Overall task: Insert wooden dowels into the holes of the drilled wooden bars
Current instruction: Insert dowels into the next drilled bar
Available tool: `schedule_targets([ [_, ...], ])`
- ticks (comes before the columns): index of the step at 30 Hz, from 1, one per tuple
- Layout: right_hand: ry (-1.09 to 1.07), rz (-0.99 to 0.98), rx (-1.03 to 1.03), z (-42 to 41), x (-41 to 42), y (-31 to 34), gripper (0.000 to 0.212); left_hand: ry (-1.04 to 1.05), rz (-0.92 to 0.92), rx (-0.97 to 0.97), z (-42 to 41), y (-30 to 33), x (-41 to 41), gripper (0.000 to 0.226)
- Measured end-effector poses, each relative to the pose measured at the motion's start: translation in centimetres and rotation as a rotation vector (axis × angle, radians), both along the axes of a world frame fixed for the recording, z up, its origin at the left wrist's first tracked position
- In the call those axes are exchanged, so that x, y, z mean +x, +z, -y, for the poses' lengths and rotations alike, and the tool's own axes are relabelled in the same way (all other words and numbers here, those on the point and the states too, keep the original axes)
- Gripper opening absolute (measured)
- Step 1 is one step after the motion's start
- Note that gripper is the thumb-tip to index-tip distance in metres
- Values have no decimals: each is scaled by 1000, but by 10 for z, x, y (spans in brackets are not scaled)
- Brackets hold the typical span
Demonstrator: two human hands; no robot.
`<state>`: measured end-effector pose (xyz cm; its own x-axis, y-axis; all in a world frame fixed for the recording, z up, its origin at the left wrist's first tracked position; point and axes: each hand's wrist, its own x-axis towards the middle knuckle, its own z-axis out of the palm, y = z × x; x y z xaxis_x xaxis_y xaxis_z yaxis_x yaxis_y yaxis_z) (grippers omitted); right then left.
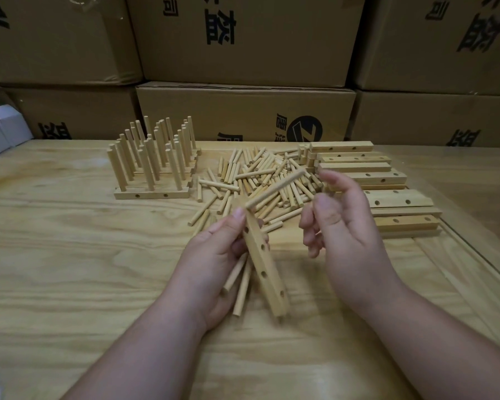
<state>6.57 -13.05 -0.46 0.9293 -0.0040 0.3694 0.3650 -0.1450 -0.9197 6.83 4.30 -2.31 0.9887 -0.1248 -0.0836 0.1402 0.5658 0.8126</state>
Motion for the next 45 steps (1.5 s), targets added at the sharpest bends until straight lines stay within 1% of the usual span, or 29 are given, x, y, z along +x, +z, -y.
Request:
schedule_targets([
  [2,-24,-104,-22,-4,1,-1,19,20,15,-62,-1,0,2,22],
  [6,39,-241,-206,-9,4,-10,9,46,42,-175,0,0,4,24],
  [8,79,-281,-215,-8,3,-11,13,58,50,-206,1,1,3,26],
  [12,213,-404,-76,-7,2,-4,31,56,73,-211,1,2,2,30],
  [14,258,-439,-33,-8,2,-3,41,44,75,-193,0,2,2,36],
  [17,302,-460,10,-8,3,-2,50,48,68,-176,0,2,2,41],
  [20,327,-486,10,-7,3,0,49,62,73,-179,0,2,2,34],
  [22,342,-494,28,-6,4,0,48,64,68,-188,1,2,2,37],
  [25,357,-502,32,-7,4,-1,56,82,71,-205,2,2,2,40],
  [27,341,-505,51,-10,3,-4,53,77,80,-198,2,2,2,37],
  [31,242,-504,56,-16,2,-7,45,50,90,-168,5,2,1,34],
  [35,175,-481,18,-19,1,-8,38,49,111,-154,7,1,0,31],
  [40,95,-435,-93,-24,-2,-10,42,49,134,-170,7,2,-2,35],
  [45,113,-443,-77,-22,-1,-8,40,35,138,-165,6,-1,-1,33],
])
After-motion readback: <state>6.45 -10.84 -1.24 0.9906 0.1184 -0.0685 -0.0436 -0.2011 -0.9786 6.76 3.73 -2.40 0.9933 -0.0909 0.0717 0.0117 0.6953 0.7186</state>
